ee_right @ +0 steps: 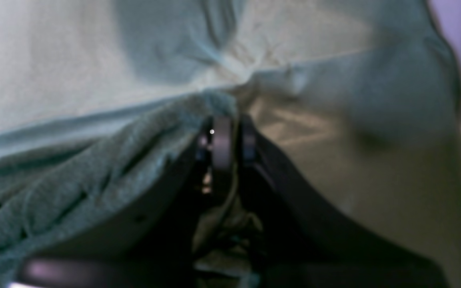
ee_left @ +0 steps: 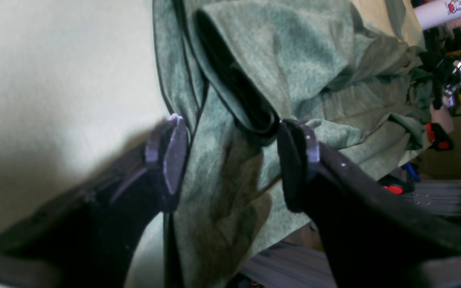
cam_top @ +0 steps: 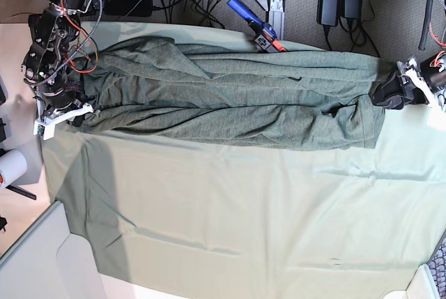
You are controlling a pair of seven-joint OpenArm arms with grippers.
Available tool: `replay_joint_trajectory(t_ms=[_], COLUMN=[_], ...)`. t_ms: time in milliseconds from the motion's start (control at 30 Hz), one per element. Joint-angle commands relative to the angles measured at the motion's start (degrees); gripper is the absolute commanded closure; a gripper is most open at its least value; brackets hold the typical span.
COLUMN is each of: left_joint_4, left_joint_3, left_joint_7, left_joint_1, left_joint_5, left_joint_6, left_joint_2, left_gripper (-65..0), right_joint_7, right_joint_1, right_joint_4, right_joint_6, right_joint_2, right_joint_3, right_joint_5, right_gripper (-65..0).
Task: Fold the T-shirt properly
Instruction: 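Hold both grippers on the shirt ends, keeping it stretched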
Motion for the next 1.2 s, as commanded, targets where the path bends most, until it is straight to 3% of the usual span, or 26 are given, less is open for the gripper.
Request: replay_joint_trajectory(t_ms=[0,667,1067,1100,1167], left_joint_4=[0.96,0.96,0.96,0.96,0.96], left_joint_3=[0.13,8.11,9.03,9.03,9.03], left_joint_7=[-0.59,-2.14,-4.33,-4.66,-4.96], left_joint_1=[-0.28,-3.19,-3.34,-3.34,-3.37], left_joint_5=[-0.83,2.34,5.31,5.33,5.90], left_joint_6=[-0.54,-0.54,-0.54,-0.54,-0.54], left_joint_2=[-0.63,-0.33,4.15,4.37,4.63], left_gripper=[-39.0,-39.0,-38.8,-37.3,-26.1], right_joint_7=[1.07,1.07,1.05,1.05,1.05], right_joint_1=[0.92,0.92,0.92,0.92,0.92], right_joint_4=[0.96,0.96,0.96,0.96,0.96], right_joint_6=[-0.11,-0.11,-0.11,-0.11,-0.11], right_joint_2=[1.25,1.25,1.25,1.25,1.25], right_joint_3=[0.37,0.37,0.37,0.37,0.37], right_joint_5=[0.46,0.48,0.46,0.48,0.48], right_gripper=[0.0,0.0,0.0,0.0,0.0])
